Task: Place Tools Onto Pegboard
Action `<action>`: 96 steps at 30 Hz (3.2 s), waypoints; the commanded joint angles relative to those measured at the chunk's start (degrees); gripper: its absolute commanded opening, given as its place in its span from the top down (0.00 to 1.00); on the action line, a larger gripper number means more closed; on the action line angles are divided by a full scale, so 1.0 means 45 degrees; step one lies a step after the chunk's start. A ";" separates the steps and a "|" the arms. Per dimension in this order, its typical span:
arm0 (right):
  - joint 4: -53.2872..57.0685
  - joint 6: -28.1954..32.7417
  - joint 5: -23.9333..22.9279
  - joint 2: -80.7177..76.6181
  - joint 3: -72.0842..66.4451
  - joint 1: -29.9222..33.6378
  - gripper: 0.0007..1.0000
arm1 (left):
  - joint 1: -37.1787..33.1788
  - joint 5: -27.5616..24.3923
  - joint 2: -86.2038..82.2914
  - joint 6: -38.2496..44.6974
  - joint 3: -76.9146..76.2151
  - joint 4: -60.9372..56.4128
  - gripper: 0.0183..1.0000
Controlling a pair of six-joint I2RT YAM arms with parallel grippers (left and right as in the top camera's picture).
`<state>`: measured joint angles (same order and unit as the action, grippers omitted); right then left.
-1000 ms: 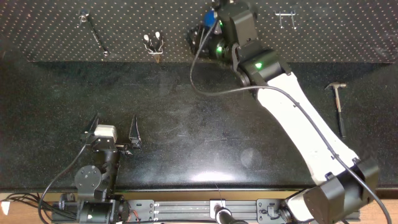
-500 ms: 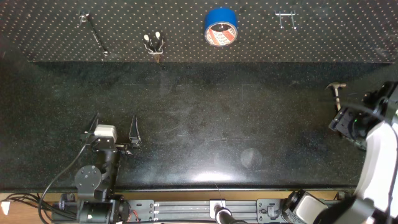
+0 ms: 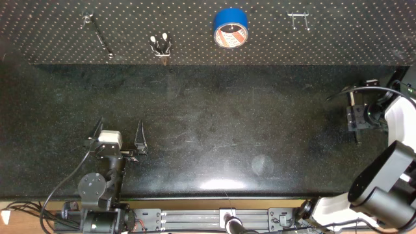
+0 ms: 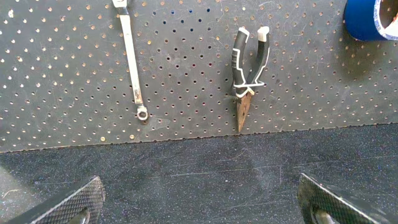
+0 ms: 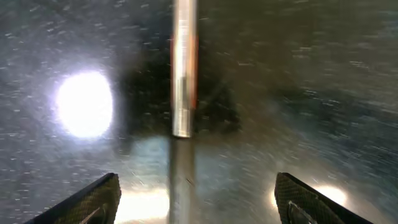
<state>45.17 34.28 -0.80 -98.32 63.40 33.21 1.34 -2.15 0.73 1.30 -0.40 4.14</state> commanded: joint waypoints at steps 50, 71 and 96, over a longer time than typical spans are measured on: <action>-1.4280 -0.9010 0.3993 0.9588 -0.7708 -0.6931 0.93 | 0.0049 0.0039 -0.0117 0.0112 0.0019 0.0087 0.00; -1.7170 -0.9190 0.4090 0.2963 -0.6003 -0.6732 0.02 | 0.0053 0.0039 -0.0121 0.0112 0.0019 0.0087 0.00; -0.1603 -0.8466 0.1744 2.1551 -1.0656 -0.5707 0.02 | 0.0049 0.0039 -0.0121 0.0112 0.0019 0.0087 0.00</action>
<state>33.06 -4.12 7.77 -1.83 15.33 7.40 1.34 -2.13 0.69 1.30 -0.45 4.25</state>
